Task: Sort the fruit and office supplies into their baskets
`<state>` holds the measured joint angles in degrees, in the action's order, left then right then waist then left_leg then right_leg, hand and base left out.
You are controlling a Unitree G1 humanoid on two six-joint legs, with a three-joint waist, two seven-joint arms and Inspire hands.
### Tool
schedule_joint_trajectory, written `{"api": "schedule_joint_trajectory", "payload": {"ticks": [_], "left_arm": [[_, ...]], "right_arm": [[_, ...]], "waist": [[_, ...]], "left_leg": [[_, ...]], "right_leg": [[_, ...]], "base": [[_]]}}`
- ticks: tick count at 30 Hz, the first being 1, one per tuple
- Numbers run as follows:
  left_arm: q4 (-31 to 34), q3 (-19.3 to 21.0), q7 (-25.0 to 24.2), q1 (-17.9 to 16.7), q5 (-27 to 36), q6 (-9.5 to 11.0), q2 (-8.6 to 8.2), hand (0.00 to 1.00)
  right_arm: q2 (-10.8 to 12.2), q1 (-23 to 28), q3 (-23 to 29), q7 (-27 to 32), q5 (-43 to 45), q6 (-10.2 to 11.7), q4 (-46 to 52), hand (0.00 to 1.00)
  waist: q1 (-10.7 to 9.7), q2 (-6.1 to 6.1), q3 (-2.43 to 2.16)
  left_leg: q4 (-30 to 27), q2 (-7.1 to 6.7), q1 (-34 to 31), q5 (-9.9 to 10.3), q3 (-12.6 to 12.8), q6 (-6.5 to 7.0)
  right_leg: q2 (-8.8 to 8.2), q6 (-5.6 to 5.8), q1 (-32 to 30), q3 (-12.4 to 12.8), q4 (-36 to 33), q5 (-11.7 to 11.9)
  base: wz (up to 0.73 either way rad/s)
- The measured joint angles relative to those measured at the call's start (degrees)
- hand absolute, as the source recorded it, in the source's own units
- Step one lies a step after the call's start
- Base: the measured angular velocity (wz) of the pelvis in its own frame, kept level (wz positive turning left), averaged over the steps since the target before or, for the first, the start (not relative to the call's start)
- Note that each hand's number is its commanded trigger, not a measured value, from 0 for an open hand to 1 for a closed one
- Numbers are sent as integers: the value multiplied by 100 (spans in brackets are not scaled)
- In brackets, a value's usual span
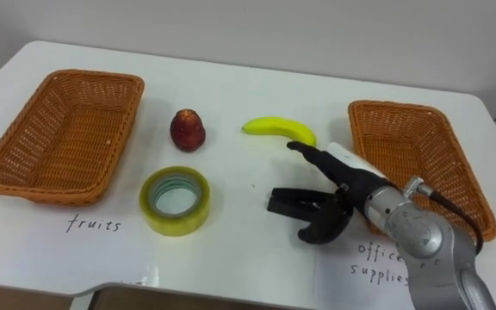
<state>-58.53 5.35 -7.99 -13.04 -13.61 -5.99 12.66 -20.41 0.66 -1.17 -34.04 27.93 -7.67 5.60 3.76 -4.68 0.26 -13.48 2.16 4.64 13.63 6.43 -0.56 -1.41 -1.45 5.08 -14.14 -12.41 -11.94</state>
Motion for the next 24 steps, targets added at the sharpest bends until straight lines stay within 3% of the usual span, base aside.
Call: {"api": "schedule_joint_trajectory", "payload": {"ticks": [3,15,19,24], "left_arm": [[0,0,-4,4,27,0,27,0],[-1,-5,4,33,57,1,28,0],[-1,3,-18,38,56,1,28,0],[-2,-3,-42,36,56,-8,89,0]], "right_arm": [[0,0,-2,-74,70,-6,-3,0],[-1,103,-26,-172,327,-11,-277,0],[-1,133,-46,-292,421,-15,-341,0],[-3,145,-52,-306,424,-73,-495,0]], "waist": [[4,-4,21],[103,-2,24],[131,-9,18],[137,-71,-23]], "left_leg": [[-2,-1,-7,0,-5,0],[10,-3,-10,0,-11,1],[20,-4,-10,0,-11,1],[20,2,-7,0,-16,1]], "right_leg": [[0,0,0,-1,0,0],[5,1,-1,-8,23,1],[5,1,-3,-13,33,1],[9,1,0,-16,40,1]], "base": [[0],[0],[0],[0]]}}
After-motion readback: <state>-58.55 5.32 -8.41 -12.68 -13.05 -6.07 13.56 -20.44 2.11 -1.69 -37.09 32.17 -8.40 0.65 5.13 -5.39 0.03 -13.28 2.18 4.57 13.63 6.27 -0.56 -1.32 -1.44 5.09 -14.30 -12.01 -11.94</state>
